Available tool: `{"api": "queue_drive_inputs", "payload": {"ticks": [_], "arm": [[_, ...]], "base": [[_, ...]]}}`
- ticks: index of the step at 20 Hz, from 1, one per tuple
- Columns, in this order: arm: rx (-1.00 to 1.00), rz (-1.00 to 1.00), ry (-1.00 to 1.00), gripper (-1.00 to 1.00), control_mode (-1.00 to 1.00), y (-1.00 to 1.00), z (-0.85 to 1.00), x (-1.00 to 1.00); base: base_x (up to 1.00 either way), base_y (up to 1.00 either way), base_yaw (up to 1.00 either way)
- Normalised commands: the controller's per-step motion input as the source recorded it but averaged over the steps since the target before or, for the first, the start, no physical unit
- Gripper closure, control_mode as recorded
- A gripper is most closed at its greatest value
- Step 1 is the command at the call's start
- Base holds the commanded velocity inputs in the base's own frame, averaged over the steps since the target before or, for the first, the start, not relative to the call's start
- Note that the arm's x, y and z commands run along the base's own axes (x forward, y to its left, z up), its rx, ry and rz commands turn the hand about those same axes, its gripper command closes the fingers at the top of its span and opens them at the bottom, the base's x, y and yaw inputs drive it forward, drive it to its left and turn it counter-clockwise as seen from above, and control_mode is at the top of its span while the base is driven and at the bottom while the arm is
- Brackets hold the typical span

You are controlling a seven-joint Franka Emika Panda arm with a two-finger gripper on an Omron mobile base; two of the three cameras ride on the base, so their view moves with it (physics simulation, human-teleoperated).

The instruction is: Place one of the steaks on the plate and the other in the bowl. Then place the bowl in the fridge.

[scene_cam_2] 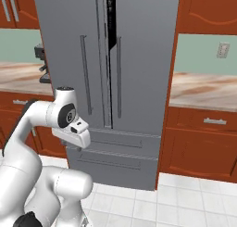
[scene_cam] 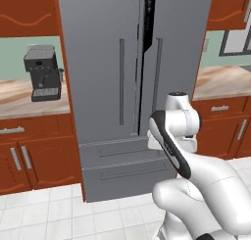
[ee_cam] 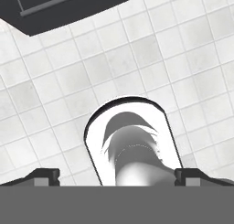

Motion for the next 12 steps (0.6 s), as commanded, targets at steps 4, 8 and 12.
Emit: {"api": "queue_drive_inputs", "payload": {"ticks": [4, 8, 12], "arm": [[0.00, 0.00, 0.00, -1.00, -1.00, 0.00, 0.00, 0.09], [-0.01, 0.09, -0.11, -1.00, -1.00, -0.34, 0.23, 0.76], [-0.01, 0.17, -0.39, -1.00, -1.00, -0.60, 0.57, 0.91]], "base": [[0.04, 0.00, 0.00], [0.00, 0.00, 0.00], [0.00, 0.00, 0.00]]}}
